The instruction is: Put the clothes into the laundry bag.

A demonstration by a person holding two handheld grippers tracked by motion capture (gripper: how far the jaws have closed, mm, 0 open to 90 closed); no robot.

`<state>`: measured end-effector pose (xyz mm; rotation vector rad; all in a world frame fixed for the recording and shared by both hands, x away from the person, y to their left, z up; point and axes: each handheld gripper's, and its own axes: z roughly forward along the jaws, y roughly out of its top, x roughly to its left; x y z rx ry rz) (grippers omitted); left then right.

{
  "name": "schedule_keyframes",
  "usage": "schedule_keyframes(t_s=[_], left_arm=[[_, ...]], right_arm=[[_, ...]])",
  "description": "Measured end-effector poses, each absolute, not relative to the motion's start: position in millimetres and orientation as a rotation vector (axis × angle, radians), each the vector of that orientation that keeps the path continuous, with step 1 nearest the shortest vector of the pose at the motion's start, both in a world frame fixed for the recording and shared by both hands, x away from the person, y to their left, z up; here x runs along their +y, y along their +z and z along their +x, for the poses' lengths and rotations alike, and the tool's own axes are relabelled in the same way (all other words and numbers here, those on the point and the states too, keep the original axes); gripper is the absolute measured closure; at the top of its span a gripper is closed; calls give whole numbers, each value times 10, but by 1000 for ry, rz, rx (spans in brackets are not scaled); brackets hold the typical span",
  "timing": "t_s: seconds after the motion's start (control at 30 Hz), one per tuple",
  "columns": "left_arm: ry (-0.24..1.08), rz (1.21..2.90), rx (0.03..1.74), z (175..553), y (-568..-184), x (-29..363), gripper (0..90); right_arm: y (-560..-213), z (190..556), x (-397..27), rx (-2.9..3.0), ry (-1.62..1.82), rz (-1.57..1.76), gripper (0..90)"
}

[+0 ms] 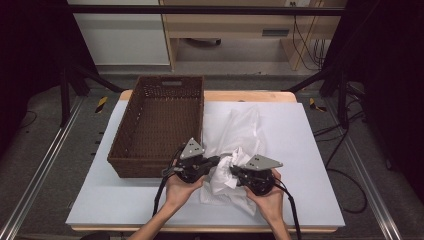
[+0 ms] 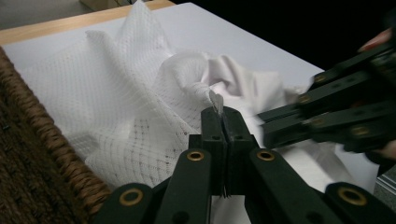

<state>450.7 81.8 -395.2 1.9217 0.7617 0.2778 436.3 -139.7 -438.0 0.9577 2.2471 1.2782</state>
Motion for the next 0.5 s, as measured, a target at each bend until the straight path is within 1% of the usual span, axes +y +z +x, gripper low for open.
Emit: schedule_keyframes(t_s=[0.17,0.27,0.4,0.43,0.5], left_arm=[[302,1958,716,4411,-3931,734,891],[307,1996,725,4414,-4026,678,891],[298,2027,758,4485,-4175,682,891],[301,2031,764,4494,-4195,687,890],[311,2033,773,4510,-4215,697,890]], right_arm=[[-4543,4582,-1235,2218,1145,1027,900],[-4569,4677,-1231,2108,1123,1122,900],[-4604,4691,-1262,2042,1143,1166,897],[-4593,4669,-1290,2046,1175,1164,888],[-4542,4588,-1362,2053,1268,1155,810]])
